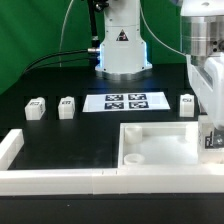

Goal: Assemble one leg

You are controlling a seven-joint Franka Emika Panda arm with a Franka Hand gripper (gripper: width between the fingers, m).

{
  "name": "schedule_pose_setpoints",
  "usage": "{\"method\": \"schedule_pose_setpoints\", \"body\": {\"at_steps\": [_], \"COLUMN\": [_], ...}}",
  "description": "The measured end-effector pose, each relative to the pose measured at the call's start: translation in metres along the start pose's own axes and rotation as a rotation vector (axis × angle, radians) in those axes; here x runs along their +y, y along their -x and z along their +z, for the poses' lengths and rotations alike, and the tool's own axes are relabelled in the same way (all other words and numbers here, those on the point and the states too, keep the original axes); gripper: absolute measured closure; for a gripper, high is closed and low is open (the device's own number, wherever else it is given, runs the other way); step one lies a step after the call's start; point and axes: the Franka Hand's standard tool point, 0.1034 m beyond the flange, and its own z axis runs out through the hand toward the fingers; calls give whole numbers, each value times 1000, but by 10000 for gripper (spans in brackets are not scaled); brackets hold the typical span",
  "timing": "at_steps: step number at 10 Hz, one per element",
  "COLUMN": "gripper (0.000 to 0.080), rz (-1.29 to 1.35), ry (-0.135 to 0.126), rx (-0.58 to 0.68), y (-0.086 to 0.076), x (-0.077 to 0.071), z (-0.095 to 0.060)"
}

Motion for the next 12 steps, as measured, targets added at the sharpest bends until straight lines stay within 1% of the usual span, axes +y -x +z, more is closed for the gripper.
{"method": "schedule_pose_setpoints", "body": {"at_steps": [2,4,8,12], "gripper": [150,150,150,150], "rz": [-266,-415,-813,-1340], "ry": [0,0,1,34], "rx": [2,2,3,48], "y": [-1,-1,-1,-5], "x": [0,0,0,-1], "z": [0,0,0,-1]}}
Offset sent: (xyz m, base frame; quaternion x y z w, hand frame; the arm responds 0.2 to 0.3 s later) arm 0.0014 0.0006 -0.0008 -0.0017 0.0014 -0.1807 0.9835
